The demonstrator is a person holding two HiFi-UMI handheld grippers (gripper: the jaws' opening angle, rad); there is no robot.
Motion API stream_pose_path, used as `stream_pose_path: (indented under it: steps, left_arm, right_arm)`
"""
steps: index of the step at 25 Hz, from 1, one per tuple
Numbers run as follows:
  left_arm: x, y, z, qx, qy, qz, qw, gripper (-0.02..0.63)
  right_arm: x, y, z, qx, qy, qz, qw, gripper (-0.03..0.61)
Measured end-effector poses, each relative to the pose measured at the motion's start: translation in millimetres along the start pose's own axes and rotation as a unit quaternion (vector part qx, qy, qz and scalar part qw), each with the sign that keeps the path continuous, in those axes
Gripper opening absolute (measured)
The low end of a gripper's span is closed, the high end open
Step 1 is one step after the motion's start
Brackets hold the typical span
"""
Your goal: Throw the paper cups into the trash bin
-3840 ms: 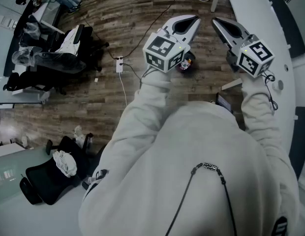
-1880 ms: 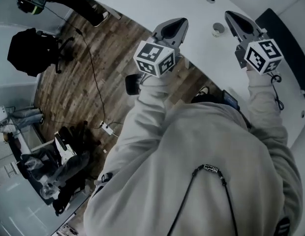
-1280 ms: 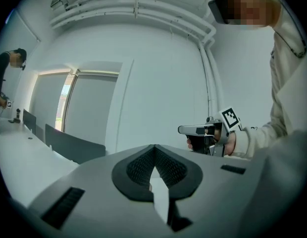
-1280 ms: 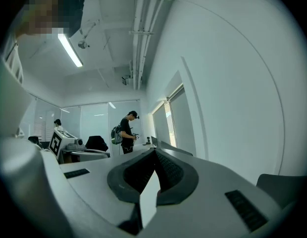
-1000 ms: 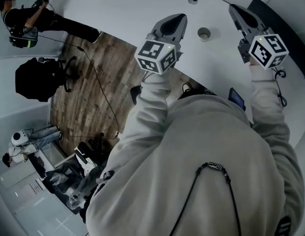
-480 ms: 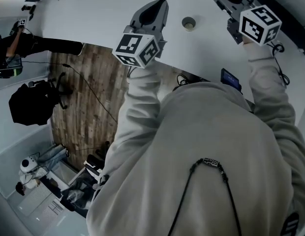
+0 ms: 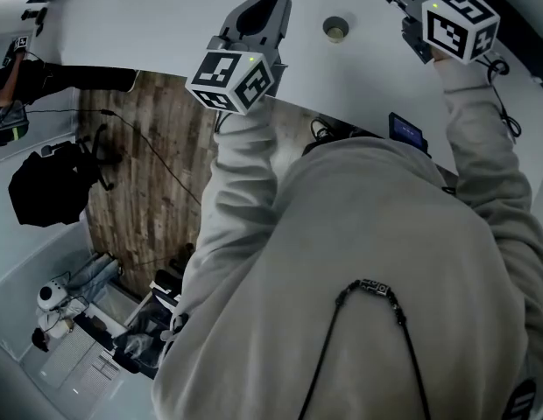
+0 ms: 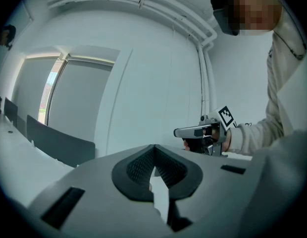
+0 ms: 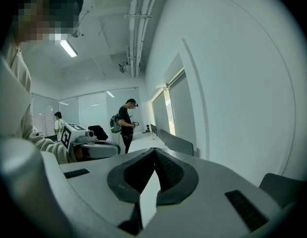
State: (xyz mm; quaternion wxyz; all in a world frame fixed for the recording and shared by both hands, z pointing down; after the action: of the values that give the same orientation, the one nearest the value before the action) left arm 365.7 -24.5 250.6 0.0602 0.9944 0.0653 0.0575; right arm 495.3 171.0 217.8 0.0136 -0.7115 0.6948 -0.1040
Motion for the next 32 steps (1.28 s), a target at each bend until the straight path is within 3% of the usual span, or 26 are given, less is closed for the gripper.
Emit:
stream_pose_path:
  steps: [10,23,27,32]
  left_arm:
    - [23,13,-20,-0.024,0.011,-0.005,0.9996,0.002]
    - [64,57,-48,-0.056,0.059,0.001,0.9967,0.002]
    - [84,71,-63,-0.069,0.075,0.002,0.9948,0.002]
    - [93,52,-101,-0.089,0.102,0.002,0.9908,0.002]
  right_arm:
    - [11,-21,-26,0.023,0.04,0.002,0.999,0.018]
    - [54,-66,-59,0.07,0.09,0.0,0.993,0.018]
    - [65,-87,-73,0.088,0.103,-0.013,0.991,0.018]
    - [42,-86,-108,0.118,0.127,-0.03,0.984,0.018]
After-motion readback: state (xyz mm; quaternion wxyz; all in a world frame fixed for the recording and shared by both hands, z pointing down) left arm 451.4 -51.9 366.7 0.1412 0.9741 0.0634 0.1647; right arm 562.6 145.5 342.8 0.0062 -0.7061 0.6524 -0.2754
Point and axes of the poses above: the fingertips, and each gripper's own axes: x forward along the fingers, y to its left, z out of its top, the point moved 8 cm from there along -x, backward along the fingers, and after that the axes turned 14 degrees about z, right-handed, at the moved point
